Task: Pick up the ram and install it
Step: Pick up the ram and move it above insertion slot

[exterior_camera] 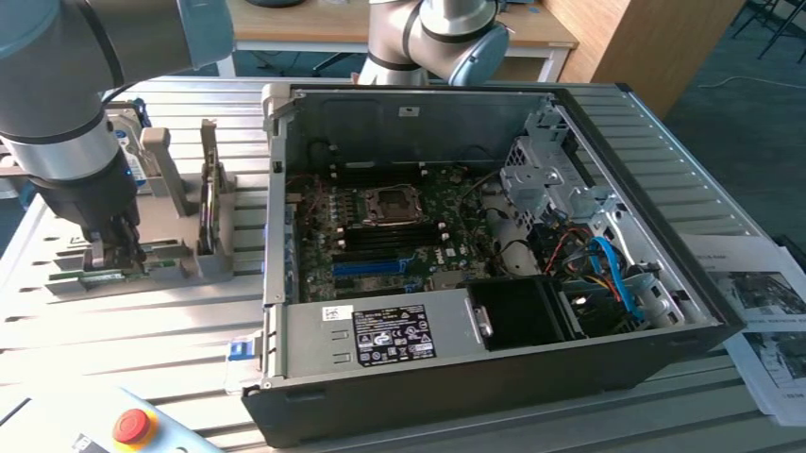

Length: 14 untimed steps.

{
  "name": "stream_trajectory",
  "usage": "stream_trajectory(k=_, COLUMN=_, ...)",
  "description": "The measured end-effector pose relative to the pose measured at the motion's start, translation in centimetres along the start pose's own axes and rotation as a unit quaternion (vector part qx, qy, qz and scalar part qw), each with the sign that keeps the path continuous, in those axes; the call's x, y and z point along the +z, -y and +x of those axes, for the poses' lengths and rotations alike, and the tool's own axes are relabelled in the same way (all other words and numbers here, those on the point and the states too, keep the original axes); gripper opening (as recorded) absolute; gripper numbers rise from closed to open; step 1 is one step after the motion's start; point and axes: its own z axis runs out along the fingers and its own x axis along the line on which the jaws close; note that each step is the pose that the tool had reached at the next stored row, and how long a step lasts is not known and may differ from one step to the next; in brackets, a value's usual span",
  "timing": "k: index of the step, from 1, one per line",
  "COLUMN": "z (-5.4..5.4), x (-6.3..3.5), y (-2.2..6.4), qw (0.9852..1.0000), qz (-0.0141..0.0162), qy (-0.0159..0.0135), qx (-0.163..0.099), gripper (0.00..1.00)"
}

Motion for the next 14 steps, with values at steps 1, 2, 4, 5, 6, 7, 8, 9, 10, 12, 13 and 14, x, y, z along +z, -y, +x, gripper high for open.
stream_trajectory(k=1, z=0.00, x=0.00, y=0.00, qw=1.0000, qz=0.0000, qy=0.0000, qx=0.000, gripper=0.24)
stream_trajectory(k=2, z=0.00, x=0.00, y=0.00, qw=1.0000, qz=0.0000, qy=0.0000, qx=0.000, gripper=0.24)
stream_trajectory(k=4, z=0.00, x=0.00, y=0.00, qw=1.0000, qz=0.0000, qy=0.0000, qx=0.000, gripper=0.24)
stream_trajectory(k=5, z=0.00, x=0.00, y=0.00, qw=1.0000, qz=0.0000, qy=0.0000, qx=0.000, gripper=0.24)
stream_trajectory(k=6, z=0.00, x=0.00, y=0.00, qw=1.0000, qz=0.0000, qy=0.0000, qx=0.000, gripper=0.24)
stream_trajectory(k=7, z=0.00, x=0.00, y=0.00, qw=1.0000, qz=0.0000, qy=0.0000, qx=0.000, gripper=0.24)
stream_trajectory(k=8, z=0.00, x=0.00, y=0.00, qw=1.0000, qz=0.0000, qy=0.0000, qx=0.000, gripper=0.24)
stream_trajectory(k=9, z=0.00, x=0.00, y=0.00, qw=1.0000, qz=0.0000, qy=0.0000, qx=0.000, gripper=0.24)
stream_trajectory(k=10, z=0.00, x=0.00, y=0.00, qw=1.0000, qz=0.0000, qy=0.0000, qx=0.000, gripper=0.24)
stream_trajectory(k=12, z=0.00, x=0.00, y=0.00, qw=1.0000, qz=0.0000, qy=0.0000, qx=0.000, gripper=0.24)
stream_trajectory(k=13, z=0.00, x=0.00, y=0.00, qw=1.0000, qz=0.0000, qy=0.0000, qx=0.000, gripper=0.24)
stream_trajectory(k=14, z=0.00, x=0.00, y=0.00, qw=1.0000, qz=0.0000, qy=0.0000, qx=0.000, gripper=0.22)
